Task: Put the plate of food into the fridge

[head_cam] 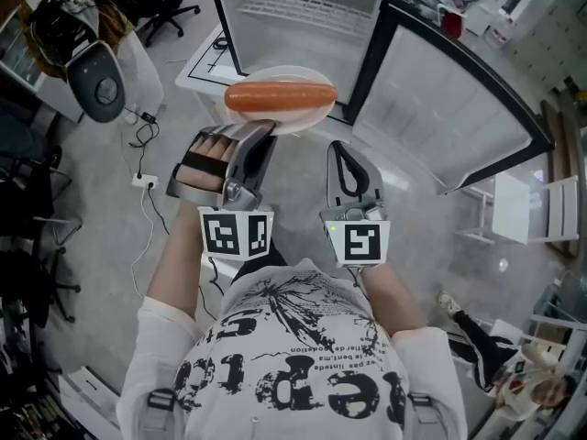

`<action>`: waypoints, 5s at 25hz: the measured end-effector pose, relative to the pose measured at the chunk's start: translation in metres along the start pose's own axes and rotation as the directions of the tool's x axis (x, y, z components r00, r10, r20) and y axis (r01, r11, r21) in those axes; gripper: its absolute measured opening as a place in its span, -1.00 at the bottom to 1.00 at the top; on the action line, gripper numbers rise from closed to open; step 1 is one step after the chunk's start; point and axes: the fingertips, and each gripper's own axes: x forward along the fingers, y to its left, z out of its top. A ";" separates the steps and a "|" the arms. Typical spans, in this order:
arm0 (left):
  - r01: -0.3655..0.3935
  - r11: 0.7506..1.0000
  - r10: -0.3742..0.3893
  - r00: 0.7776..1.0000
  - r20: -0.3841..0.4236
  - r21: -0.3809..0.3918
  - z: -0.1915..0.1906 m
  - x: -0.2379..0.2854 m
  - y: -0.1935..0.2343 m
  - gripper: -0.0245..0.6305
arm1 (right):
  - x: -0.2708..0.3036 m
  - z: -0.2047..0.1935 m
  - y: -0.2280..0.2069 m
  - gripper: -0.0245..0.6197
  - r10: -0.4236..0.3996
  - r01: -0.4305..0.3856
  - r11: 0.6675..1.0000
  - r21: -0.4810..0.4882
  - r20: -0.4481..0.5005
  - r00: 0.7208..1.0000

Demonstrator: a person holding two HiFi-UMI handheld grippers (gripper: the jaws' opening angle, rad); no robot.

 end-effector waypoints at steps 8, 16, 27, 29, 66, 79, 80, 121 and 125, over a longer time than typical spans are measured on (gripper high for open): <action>0.036 0.999 -0.039 0.993 0.114 0.035 -0.056 0.074 0.035 -0.85 | 0.090 -0.010 -0.016 -0.92 -0.130 0.130 0.992 -0.005 -0.046 0.990; 0.054 0.994 -0.075 0.971 0.226 0.099 -0.113 0.138 0.069 -0.85 | 0.182 -0.013 -0.018 -0.92 -0.227 0.226 0.974 -0.034 -0.056 0.972; 0.096 0.985 -0.142 0.924 0.355 0.144 -0.157 0.204 0.081 -0.84 | 0.249 -0.038 -0.031 -0.92 -0.380 0.377 0.925 -0.049 -0.097 0.920; 0.100 0.984 -0.149 0.921 0.359 0.150 -0.163 0.214 0.081 -0.84 | 0.255 -0.043 -0.035 -0.92 -0.398 0.395 0.917 -0.049 -0.111 0.911; 0.248 0.948 -0.281 0.947 0.159 0.199 -0.146 0.347 0.061 -0.82 | 0.296 -0.072 -0.130 -0.92 -0.310 0.307 0.951 -0.045 -0.145 0.940; 0.279 0.933 -0.306 0.948 0.091 0.226 -0.144 0.371 0.054 -0.82 | 0.305 -0.076 -0.141 -0.92 -0.267 0.255 0.960 -0.117 -0.100 0.958; 0.278 0.933 -0.304 0.949 0.085 0.230 -0.145 0.374 0.053 -0.82 | 0.306 -0.073 -0.142 -0.92 -0.268 0.259 0.959 -0.111 -0.082 0.960; 0.652 0.476 -0.496 0.753 0.432 -0.590 -0.152 0.363 0.074 -0.35 | 0.306 -0.058 -0.129 -0.92 -0.239 0.237 0.969 -0.064 -0.010 0.971; 0.738 0.299 -0.477 0.665 0.575 -0.605 -0.141 0.361 0.088 -0.34 | 0.307 -0.058 -0.127 -0.92 -0.239 0.238 0.970 -0.055 -0.010 0.971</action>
